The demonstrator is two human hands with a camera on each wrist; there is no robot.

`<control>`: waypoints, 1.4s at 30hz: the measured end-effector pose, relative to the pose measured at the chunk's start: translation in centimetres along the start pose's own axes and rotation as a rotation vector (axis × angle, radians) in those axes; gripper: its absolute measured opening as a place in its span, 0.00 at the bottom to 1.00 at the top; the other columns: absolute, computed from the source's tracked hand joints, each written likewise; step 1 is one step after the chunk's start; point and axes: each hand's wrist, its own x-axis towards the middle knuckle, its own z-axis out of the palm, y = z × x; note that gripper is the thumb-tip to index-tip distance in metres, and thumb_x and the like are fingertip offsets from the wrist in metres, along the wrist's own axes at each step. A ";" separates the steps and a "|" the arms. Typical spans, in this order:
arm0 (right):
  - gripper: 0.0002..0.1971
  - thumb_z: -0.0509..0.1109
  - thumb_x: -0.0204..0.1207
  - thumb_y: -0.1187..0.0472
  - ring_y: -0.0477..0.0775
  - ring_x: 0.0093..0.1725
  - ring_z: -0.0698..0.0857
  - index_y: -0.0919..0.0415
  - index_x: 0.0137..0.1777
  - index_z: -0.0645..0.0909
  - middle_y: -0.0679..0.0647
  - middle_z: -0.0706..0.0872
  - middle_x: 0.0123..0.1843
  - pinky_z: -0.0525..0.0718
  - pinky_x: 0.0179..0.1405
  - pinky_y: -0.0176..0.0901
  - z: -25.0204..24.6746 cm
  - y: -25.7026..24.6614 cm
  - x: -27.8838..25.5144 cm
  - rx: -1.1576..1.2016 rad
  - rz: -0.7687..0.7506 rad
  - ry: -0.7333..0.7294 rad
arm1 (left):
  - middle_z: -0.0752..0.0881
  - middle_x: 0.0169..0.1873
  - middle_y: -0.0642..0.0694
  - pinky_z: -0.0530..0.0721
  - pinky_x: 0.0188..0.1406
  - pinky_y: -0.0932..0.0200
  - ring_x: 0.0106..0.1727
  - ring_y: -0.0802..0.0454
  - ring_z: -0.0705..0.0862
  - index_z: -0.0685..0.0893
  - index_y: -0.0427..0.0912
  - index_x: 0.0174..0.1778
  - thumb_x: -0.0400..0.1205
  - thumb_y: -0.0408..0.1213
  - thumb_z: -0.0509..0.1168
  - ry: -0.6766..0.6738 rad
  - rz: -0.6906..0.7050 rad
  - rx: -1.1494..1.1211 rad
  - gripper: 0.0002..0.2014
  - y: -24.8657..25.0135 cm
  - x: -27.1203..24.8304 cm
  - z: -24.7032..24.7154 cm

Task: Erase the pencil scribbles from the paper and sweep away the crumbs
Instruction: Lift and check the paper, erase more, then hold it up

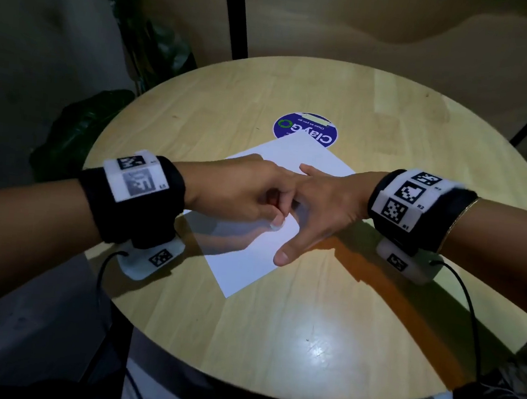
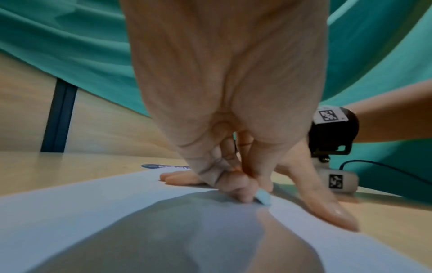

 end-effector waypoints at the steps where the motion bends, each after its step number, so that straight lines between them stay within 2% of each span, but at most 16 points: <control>1: 0.42 0.77 0.65 0.19 0.23 0.83 0.39 0.37 0.77 0.75 0.37 0.63 0.92 0.29 0.92 0.58 0.0 0.0 0.0 0.000 0.001 0.000 | 0.88 0.41 0.73 0.78 0.42 0.75 0.45 0.66 0.87 0.91 0.44 0.49 0.86 0.36 0.77 0.013 0.012 -0.004 0.02 0.0 -0.1 0.2; 5: 0.53 0.75 0.60 0.15 0.30 0.89 0.30 0.29 0.85 0.63 0.38 0.47 0.96 0.28 0.90 0.56 0.2 0.0 0.2 -0.020 -0.026 -0.007 | 0.92 0.41 0.57 0.79 0.41 0.72 0.40 0.65 0.85 0.92 0.43 0.49 0.86 0.36 0.77 -0.144 0.019 -0.029 0.02 0.6 -0.4 0.0; 8: 0.43 0.76 0.65 0.18 0.29 0.88 0.42 0.33 0.79 0.72 0.33 0.62 0.88 0.25 0.89 0.54 -0.1 0.0 0.0 -0.006 0.003 -0.020 | 0.88 0.37 0.69 0.75 0.41 0.73 0.42 0.74 0.84 0.90 0.45 0.50 0.86 0.36 0.76 -0.012 0.024 0.085 0.01 0.2 0.2 -0.1; 12: 0.41 0.77 0.65 0.19 0.25 0.85 0.33 0.34 0.76 0.75 0.38 0.52 0.95 0.26 0.89 0.53 0.1 -0.1 0.2 -0.028 -0.009 -0.011 | 0.84 0.37 0.83 0.75 0.39 0.78 0.41 0.74 0.84 0.92 0.42 0.50 0.86 0.35 0.77 -0.050 0.046 0.061 0.02 0.6 -0.3 0.5; 17: 0.33 0.78 0.67 0.23 0.38 0.91 0.51 0.29 0.67 0.72 0.31 0.67 0.81 0.28 0.90 0.54 -0.2 -0.8 -0.2 0.016 0.033 0.016 | 0.87 0.36 0.68 0.75 0.43 0.71 0.41 0.71 0.84 0.90 0.44 0.50 0.86 0.36 0.75 0.036 0.001 0.091 0.01 0.9 0.0 0.2; 20: 0.45 0.78 0.64 0.20 0.37 0.93 0.41 0.29 0.80 0.69 0.38 0.56 0.93 0.29 0.91 0.58 0.0 -0.9 -0.1 -0.004 0.015 0.017 | 0.87 0.37 0.72 0.76 0.40 0.77 0.42 0.72 0.84 0.92 0.43 0.51 0.86 0.36 0.76 -0.027 -0.002 0.081 0.01 1.3 -0.9 0.5; 22: 0.48 0.80 0.64 0.20 0.35 0.91 0.45 0.19 0.81 0.59 0.32 0.55 0.91 0.33 0.92 0.61 -0.2 -1.0 0.0 0.027 -0.008 0.048 | 0.92 0.39 0.62 0.80 0.41 0.73 0.43 0.67 0.87 0.93 0.46 0.51 0.85 0.38 0.77 -0.049 -0.048 0.078 0.01 1.1 -2.2 -0.3; 23: 0.48 0.80 0.65 0.22 0.34 0.90 0.47 0.17 0.81 0.56 0.28 0.55 0.89 0.36 0.92 0.60 -0.5 -1.3 -0.1 0.017 -0.006 0.037 | 0.93 0.40 0.57 0.83 0.43 0.67 0.43 0.63 0.88 0.93 0.48 0.49 0.84 0.39 0.77 0.016 -0.084 0.075 0.01 0.4 -3.0 -1.0; 26: 0.61 0.76 0.68 0.19 0.45 0.94 0.38 0.32 0.94 0.44 0.23 0.43 0.92 0.39 0.93 0.60 -1.6 -1.3 -0.7 -0.041 0.139 0.004 | 0.94 0.36 0.54 0.80 0.41 0.59 0.37 0.62 0.89 0.92 0.49 0.45 0.84 0.41 0.79 0.315 -0.270 0.048 0.04 -3.5 -5.1 -3.9; 28: 0.58 0.74 0.73 0.23 0.47 0.94 0.46 0.38 0.96 0.48 0.28 0.47 0.94 0.46 0.93 0.53 -2.9 -1.0 -0.6 0.011 0.198 0.109 | 0.93 0.32 0.52 0.79 0.38 0.59 0.31 0.64 0.87 0.92 0.47 0.43 0.83 0.40 0.79 0.413 -0.412 0.026 0.05 -6.2 -6.5 -5.2; 30: 0.48 0.73 0.78 0.29 0.51 0.92 0.62 0.47 0.94 0.61 0.39 0.63 0.92 0.61 0.88 0.44 -4.3 0.0 0.0 0.031 0.200 0.267 | 0.93 0.30 0.51 0.80 0.36 0.60 0.28 0.65 0.86 0.92 0.44 0.43 0.82 0.37 0.81 0.454 -0.544 0.010 0.05 -8.8 -7.6 -5.7; 33: 0.31 0.80 0.79 0.37 0.59 0.65 0.85 0.49 0.77 0.79 0.50 0.86 0.65 0.77 0.55 0.43 -5.9 2.4 0.9 0.092 0.287 0.410 | 0.94 0.33 0.48 0.89 0.45 0.54 0.36 0.54 0.91 0.92 0.42 0.41 0.81 0.37 0.83 0.408 -0.679 -0.017 0.07 -11.8 -8.3 -5.5; 35: 0.25 0.84 0.72 0.35 0.55 0.48 0.87 0.49 0.60 0.85 0.50 0.89 0.48 0.79 0.42 0.43 -6.2 3.5 1.5 0.195 0.395 0.383 | 0.94 0.42 0.48 0.92 0.53 0.48 0.46 0.47 0.92 0.92 0.47 0.40 0.82 0.43 0.82 0.345 -0.703 0.032 0.08 -12.7 -8.5 -5.6; 37: 0.24 0.88 0.66 0.36 0.50 0.38 0.85 0.52 0.47 0.84 0.48 0.86 0.40 0.78 0.35 0.40 -5.8 4.3 2.0 0.214 0.494 0.344 | 0.92 0.48 0.49 0.87 0.49 0.50 0.50 0.47 0.88 0.89 0.53 0.40 0.83 0.48 0.80 0.279 -0.692 0.149 0.09 -12.8 -8.8 -5.8; 39: 0.30 0.90 0.58 0.35 0.49 0.40 0.86 0.51 0.49 0.81 0.47 0.86 0.42 0.79 0.34 0.42 -5.6 4.4 2.3 0.175 0.542 0.335 | 0.90 0.48 0.50 0.79 0.42 0.54 0.50 0.49 0.85 0.88 0.56 0.43 0.84 0.51 0.77 0.257 -0.674 0.238 0.08 -12.0 -9.0 -5.9; 42: 0.41 0.93 0.52 0.37 0.52 0.52 0.87 0.46 0.63 0.78 0.42 0.85 0.49 0.80 0.40 0.42 -5.9 4.3 2.1 0.245 0.528 0.369 | 0.88 0.48 0.52 0.79 0.46 0.52 0.50 0.49 0.83 0.85 0.58 0.54 0.84 0.61 0.74 0.249 -0.627 0.299 0.13 -10.1 -8.5 -5.4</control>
